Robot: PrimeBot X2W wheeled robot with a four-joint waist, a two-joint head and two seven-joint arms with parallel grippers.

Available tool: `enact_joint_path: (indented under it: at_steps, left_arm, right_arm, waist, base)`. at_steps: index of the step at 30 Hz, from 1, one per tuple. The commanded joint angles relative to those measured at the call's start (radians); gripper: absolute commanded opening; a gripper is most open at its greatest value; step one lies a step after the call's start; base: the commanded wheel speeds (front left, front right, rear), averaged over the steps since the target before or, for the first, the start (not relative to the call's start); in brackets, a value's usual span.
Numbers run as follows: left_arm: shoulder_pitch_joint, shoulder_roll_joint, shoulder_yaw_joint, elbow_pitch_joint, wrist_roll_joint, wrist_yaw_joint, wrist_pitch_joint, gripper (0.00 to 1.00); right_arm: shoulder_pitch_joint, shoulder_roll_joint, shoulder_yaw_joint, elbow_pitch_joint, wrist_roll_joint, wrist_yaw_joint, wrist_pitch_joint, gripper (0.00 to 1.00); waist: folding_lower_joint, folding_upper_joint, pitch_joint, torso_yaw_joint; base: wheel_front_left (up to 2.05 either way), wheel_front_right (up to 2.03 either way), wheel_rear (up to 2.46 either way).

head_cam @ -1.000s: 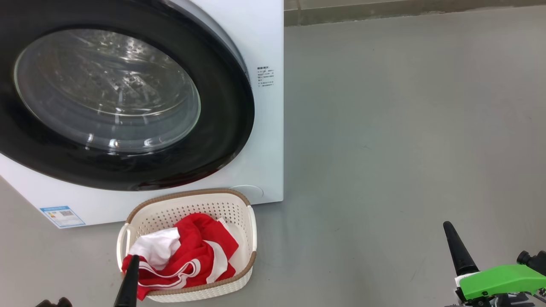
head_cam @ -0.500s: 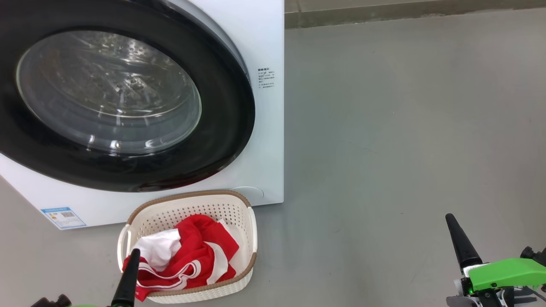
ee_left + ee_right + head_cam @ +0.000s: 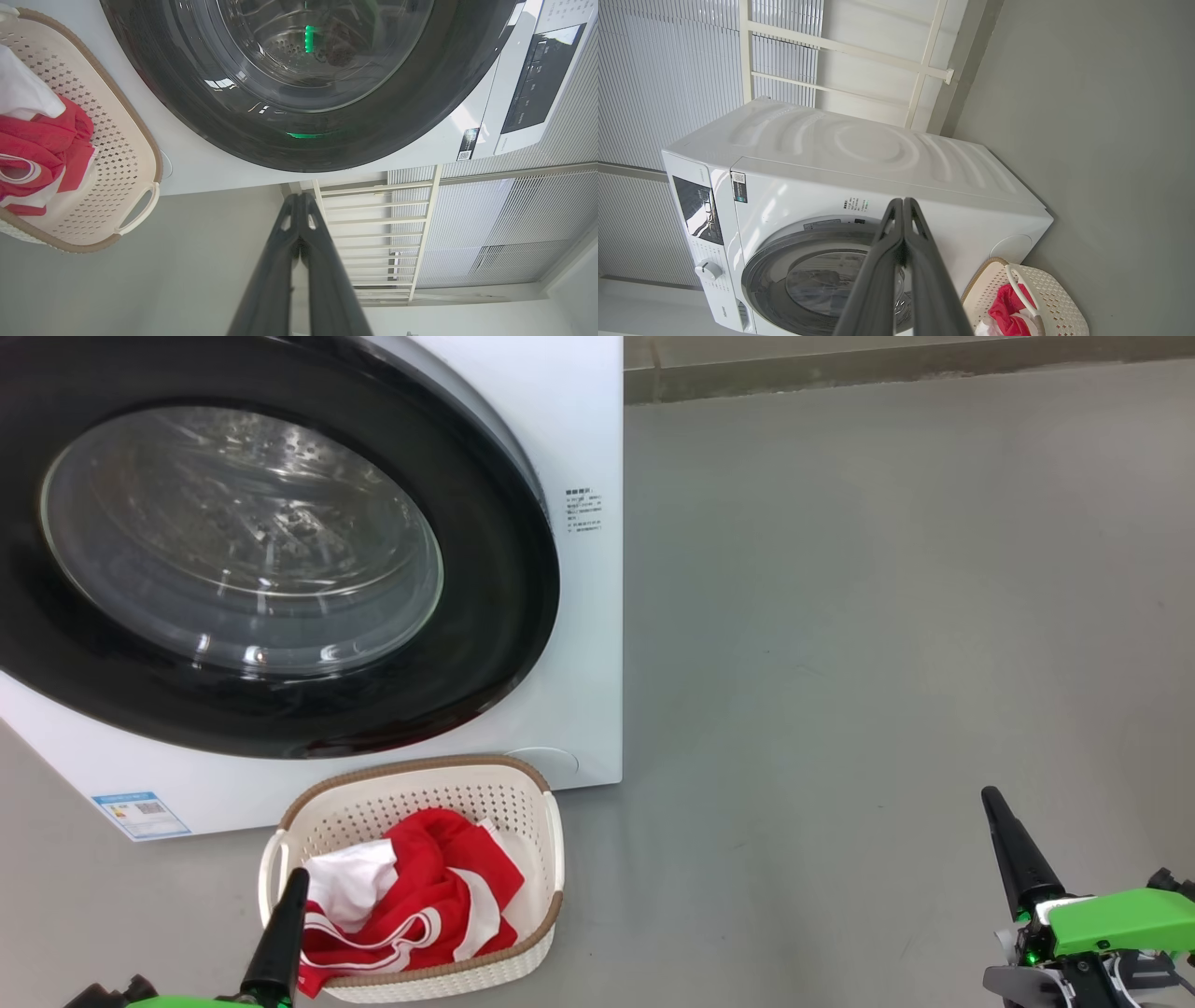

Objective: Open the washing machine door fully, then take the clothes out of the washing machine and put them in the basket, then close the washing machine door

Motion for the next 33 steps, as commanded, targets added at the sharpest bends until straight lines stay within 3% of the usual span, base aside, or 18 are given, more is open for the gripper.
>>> enact_joint_path:
  at_steps: [1, 11, 33]
  left_arm:
    - [-0.051, 0.009, 0.036, -0.028, -0.034, -0.007, 0.009, 0.00]
    - [-0.062, 0.009, 0.041, -0.030, -0.127, -0.007, 0.035, 0.00]
    - [-0.062, 0.009, 0.041, -0.030, -0.130, -0.007, 0.035, 0.00]
  right_arm:
    - [-0.048, -0.005, 0.013, -0.033, 0.028, -0.001, 0.010, 0.00]
    - [-0.059, 0.000, 0.000, -0.041, 0.107, -0.001, 0.037, 0.00]
    - [-0.060, 0.002, -0.002, -0.041, 0.107, -0.001, 0.039, 0.00]
  waist:
    - [0.0000, -0.0001, -0.001, 0.000]
    - [0.0000, -0.0001, -0.005, 0.001]
    - [0.0000, -0.0001, -0.005, 0.001]
  base:
    - [0.00, 0.00, 0.00]
    - [0.00, 0.00, 0.00]
    - [0.00, 0.00, 0.00]
